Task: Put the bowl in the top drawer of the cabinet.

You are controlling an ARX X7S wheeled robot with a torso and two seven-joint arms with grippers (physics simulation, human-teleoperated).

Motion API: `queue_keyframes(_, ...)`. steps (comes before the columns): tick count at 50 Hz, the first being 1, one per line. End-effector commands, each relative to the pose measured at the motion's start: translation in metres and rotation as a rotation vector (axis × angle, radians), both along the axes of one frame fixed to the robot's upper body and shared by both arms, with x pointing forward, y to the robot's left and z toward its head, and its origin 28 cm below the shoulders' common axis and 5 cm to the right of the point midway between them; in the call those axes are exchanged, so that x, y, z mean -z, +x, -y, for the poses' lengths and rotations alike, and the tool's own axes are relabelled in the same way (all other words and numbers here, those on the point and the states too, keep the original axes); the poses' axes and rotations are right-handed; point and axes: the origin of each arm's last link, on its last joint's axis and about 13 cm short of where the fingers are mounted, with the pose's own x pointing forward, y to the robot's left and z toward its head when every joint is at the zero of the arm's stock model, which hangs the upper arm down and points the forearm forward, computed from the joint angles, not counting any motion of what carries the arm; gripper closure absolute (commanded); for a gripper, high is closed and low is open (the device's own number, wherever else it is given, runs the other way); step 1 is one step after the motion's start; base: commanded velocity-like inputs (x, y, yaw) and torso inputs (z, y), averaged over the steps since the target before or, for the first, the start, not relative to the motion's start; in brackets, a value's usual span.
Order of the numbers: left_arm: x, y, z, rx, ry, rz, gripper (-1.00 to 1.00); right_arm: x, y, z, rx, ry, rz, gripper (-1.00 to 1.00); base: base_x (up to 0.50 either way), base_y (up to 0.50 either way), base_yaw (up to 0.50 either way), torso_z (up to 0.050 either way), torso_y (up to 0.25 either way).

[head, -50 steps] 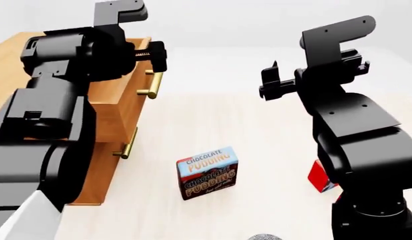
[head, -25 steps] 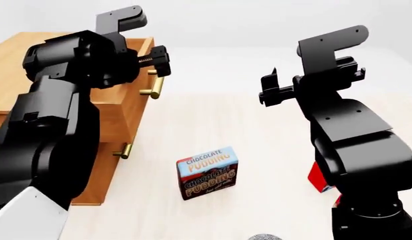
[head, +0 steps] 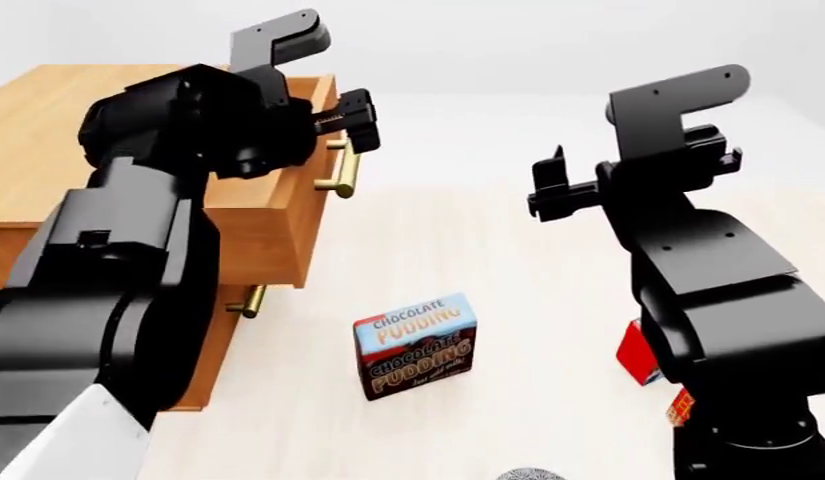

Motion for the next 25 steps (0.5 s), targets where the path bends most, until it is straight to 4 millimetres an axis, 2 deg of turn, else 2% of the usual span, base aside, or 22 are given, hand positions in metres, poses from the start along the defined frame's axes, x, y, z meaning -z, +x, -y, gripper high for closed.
queue_keyframes(1,0.032,-0.004,0.018,0.061,-0.081,-0.121,-1.00,0.004,-0.001,0.004,0.016,0.005,-0.007,-1.00,0.00,0.00,0.00,0.000,0.000)
queue_keyframes(25,0.050,-0.009,0.032,0.126,-0.204,-0.201,-1.00,0.005,-0.007,0.009,0.035,0.008,-0.010,-1.00,0.00,0.00,0.00,0.000,0.000)
